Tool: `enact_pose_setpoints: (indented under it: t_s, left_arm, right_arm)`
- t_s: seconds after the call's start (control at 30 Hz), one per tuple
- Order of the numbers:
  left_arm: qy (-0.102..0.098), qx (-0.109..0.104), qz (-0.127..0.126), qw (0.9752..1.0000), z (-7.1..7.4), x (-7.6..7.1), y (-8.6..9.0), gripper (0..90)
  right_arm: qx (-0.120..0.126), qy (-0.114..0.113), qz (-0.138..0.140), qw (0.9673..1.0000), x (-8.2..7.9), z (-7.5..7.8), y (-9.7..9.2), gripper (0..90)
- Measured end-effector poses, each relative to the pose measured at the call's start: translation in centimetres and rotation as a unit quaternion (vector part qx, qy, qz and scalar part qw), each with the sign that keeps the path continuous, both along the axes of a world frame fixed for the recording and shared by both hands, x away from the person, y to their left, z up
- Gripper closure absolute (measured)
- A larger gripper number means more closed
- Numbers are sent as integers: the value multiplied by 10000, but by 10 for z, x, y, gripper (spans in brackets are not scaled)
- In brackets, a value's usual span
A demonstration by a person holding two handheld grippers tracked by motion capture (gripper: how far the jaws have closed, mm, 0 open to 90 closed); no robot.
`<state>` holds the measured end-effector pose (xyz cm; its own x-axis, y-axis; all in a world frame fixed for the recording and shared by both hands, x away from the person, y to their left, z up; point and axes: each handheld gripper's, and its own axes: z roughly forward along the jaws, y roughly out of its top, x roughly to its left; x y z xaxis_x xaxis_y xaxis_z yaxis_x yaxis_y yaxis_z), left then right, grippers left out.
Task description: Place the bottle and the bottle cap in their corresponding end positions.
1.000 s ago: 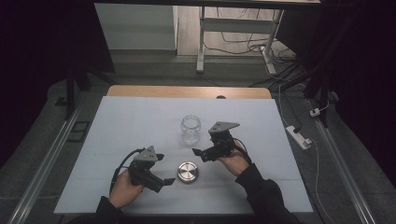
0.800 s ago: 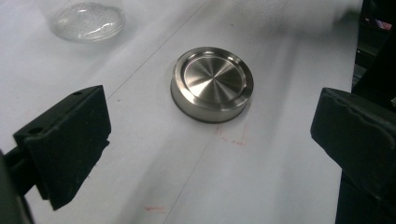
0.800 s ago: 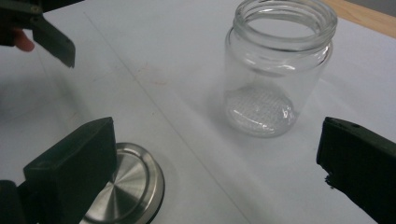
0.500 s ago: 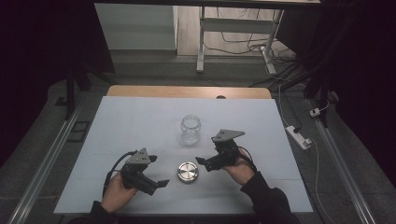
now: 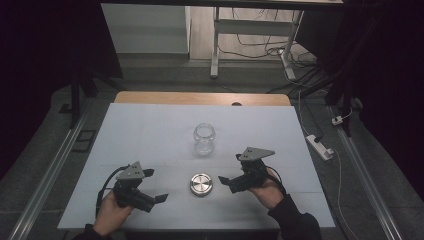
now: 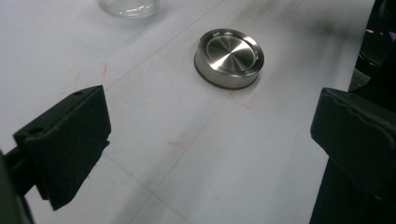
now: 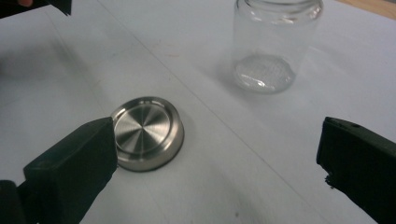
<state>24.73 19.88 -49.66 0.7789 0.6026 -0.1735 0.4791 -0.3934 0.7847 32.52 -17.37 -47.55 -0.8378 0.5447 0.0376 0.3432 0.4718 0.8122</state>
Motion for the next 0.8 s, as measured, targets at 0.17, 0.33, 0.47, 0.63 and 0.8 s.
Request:
enact_pose_setpoints:
  t_s: [0.17, 0.33, 0.47, 0.63, 0.8]
  left_arm:
    - [7, -41, 120, 9999, 0, -6, 9, 0]
    - [21, -51, 241, 9997, -1, -12, 18, 0]
    - [34, -58, 336, 9994, -3, -17, 25, 0]
    - [72, -20, 465, 9989, -6, -23, 33, 0]
    - [100, 9, 533, 9985, -8, -29, 38, 0]
  right_arm:
    - [-9, 18, -91, 10000, -9, -2, -12, 0]
    - [-32, 34, -194, 9998, -16, -4, -23, 0]
    - [-59, 34, -286, 9996, -21, -6, -32, 0]
    - [-115, -14, -414, 9991, -27, -7, -44, 0]
    - [-121, -4, -569, 9983, -33, -8, -56, 0]
